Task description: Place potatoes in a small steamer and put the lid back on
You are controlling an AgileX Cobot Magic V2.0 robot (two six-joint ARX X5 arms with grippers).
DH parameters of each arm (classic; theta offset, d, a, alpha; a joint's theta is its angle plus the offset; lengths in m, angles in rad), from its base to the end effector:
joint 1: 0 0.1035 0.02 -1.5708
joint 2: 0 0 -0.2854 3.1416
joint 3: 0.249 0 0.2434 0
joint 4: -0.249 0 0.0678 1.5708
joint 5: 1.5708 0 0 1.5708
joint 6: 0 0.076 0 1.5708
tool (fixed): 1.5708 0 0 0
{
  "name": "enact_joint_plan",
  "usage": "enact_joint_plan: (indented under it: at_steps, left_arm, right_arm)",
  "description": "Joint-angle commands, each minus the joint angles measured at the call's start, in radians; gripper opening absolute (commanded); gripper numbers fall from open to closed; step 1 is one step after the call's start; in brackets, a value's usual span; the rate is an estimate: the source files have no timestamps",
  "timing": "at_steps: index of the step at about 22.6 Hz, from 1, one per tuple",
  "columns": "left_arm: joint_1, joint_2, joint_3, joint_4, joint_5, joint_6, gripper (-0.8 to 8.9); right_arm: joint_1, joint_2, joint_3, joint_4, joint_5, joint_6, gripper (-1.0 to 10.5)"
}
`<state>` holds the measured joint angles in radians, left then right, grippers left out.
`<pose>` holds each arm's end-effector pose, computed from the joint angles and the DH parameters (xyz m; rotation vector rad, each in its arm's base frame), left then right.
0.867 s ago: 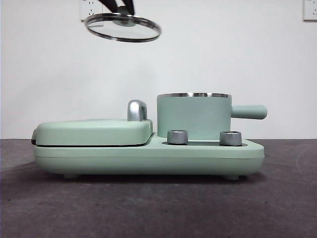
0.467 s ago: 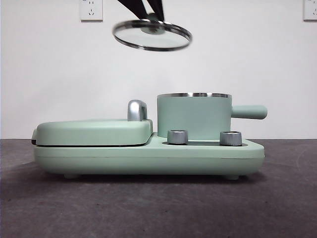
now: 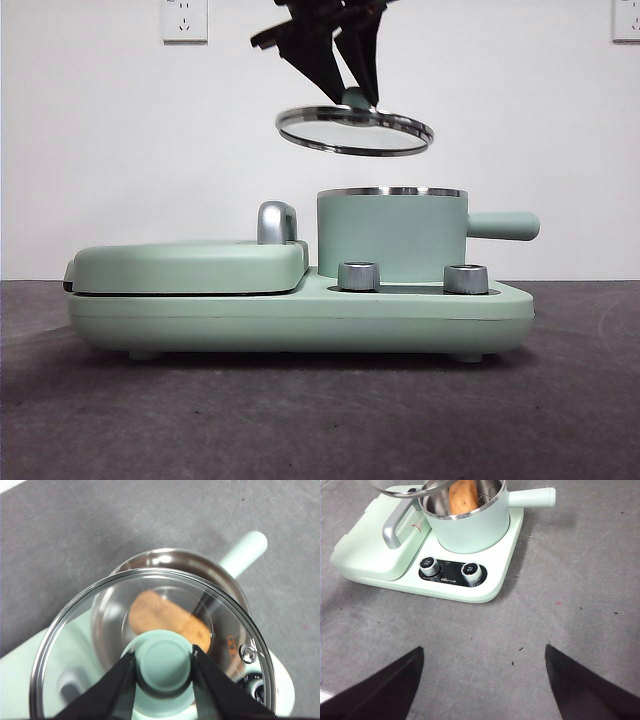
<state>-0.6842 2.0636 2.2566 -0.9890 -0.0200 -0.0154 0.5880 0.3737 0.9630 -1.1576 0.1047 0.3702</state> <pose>0.3695 -0.2994 0.3563 0.2653 0.7650 -0.6222 0.0360 0.0144 0.3115 0.1595 0.6166 0.3626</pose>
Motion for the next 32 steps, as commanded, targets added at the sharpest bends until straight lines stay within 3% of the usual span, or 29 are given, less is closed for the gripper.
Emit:
enact_joint_plan:
  at_steps: [1, 14, 32]
  left_arm:
    - [-0.012, 0.034, 0.037, 0.059, 0.006, -0.004, 0.14]
    - [-0.007, 0.124, 0.037, 0.169, 0.105, -0.004, 0.14]
    - [0.023, 0.16, 0.037, 0.196, 0.118, -0.024, 0.14]
  right_arm:
    - [0.007, 0.002, 0.009, 0.011, 0.0, -0.015, 3.8]
    - [0.007, 0.002, 0.009, 0.009, 0.002, -0.023, 3.8]
    - [0.007, 0.002, 0.009, 0.009, 0.021, -0.021, 3.8]
